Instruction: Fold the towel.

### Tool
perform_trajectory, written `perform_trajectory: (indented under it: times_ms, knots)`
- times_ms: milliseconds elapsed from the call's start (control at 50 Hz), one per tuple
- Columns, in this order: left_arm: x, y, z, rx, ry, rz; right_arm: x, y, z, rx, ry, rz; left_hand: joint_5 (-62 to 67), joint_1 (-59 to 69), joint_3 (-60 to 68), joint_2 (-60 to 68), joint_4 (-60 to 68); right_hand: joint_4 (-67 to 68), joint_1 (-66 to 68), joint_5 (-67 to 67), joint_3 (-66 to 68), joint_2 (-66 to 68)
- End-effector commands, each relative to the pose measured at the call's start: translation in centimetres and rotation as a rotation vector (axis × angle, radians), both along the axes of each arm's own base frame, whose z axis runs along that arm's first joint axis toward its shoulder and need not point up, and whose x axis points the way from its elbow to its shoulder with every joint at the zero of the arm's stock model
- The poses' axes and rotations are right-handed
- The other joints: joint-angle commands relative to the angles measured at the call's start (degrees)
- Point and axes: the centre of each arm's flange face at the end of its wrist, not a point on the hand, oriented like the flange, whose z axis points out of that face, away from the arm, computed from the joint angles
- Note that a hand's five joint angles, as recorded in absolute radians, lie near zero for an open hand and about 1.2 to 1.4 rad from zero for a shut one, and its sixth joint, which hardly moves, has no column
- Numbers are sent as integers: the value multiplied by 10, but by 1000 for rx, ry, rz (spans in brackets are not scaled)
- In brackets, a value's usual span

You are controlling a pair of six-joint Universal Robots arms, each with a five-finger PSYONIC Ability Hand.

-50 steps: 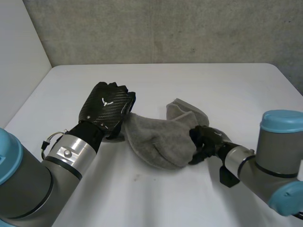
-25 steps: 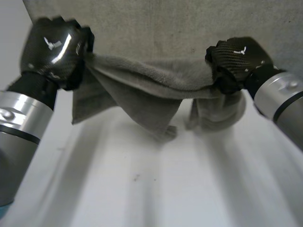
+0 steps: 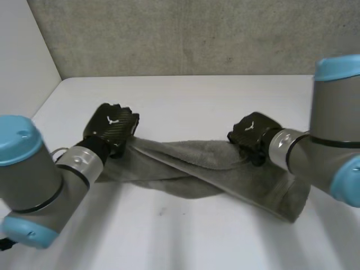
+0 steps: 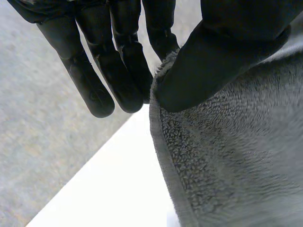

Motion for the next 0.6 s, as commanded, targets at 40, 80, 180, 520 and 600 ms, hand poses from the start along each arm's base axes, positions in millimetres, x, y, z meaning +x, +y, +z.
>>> perform_trajectory:
  times_ms: [40,80,180,520,600]
  knots:
    - [-13,-27,-14,-58,-49,-4,17,-53,-30,-159,34,-55,108,120,103,102,103,118,277,143,121,131]
    - [-15,-31,-14,-73,-44,-4,20,-62,-32,-209,15,-66,108,120,103,102,103,84,243,109,87,97]
    - [-19,-40,-14,-103,-33,3,21,-76,-23,-339,-39,-120,108,120,103,102,103,-582,-423,-557,-579,-569]
    - [-13,-40,-21,-86,-40,46,-35,40,-4,-55,-277,-246,108,120,103,102,103,-500,-341,-475,-497,-487]
    - [-13,-39,-24,-81,-42,47,-45,57,-25,11,-262,-230,108,120,103,102,103,-497,-338,-472,-494,-484]
